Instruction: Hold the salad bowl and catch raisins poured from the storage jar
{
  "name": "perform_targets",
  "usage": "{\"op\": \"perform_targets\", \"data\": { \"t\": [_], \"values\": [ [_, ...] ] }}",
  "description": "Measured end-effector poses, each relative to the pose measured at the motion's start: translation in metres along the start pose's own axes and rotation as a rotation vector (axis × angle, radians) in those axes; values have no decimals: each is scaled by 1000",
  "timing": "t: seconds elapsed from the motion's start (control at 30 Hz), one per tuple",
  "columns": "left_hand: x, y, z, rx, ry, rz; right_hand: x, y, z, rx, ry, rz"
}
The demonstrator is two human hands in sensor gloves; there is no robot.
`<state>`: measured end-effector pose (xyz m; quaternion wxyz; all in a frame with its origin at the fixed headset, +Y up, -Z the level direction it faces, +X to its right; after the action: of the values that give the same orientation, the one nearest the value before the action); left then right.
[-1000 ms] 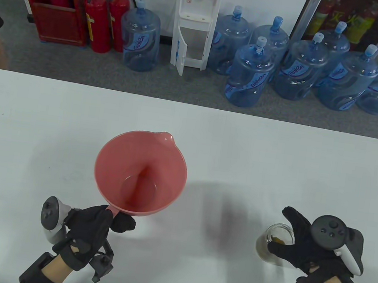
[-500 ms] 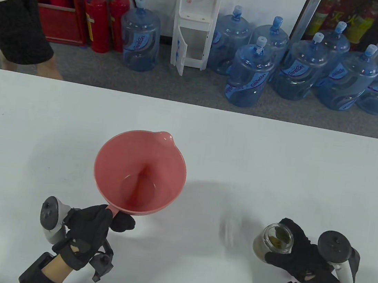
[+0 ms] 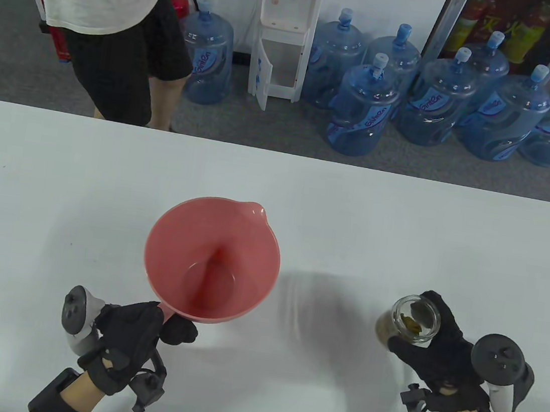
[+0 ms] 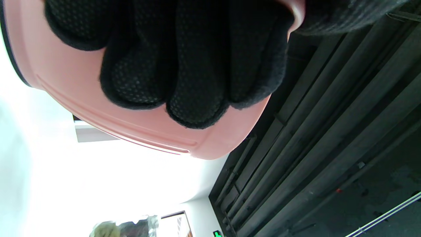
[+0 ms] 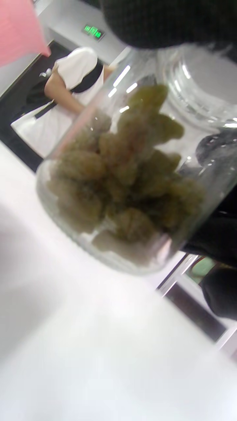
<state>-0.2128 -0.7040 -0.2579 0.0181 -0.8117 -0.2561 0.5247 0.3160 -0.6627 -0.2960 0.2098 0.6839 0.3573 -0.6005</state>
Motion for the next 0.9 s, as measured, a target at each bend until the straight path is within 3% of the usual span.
{"op": "perform_targets", "data": {
  "t": [0.2,0.37,0.6,0.9],
  "values": [
    [0,5,-6,-102,22,25,15,-75,-15,-89,149,-132],
    [0,7,-9,-94,29,32,21,-144,-10,-314,241,-306],
    [-1,9,-11,-95,37,41,32,-202,21,-406,195,-437],
    [-1,14,-16,-108,56,67,29,-254,56,-591,181,-625]
  ]
}}
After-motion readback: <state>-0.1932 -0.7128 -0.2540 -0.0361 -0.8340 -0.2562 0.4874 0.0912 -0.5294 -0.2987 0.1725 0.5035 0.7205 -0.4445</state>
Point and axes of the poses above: the tracker on the back of each hand, its own y axis roughly to the little-finger side, its own x axis roughly from the wrist to the fingertips, z = x × y, the point moved 2 cm from there along x, roughly from the wrist to the fingertips, and after that the axes turned 9 degrees about -x, right-handed, at the moved point
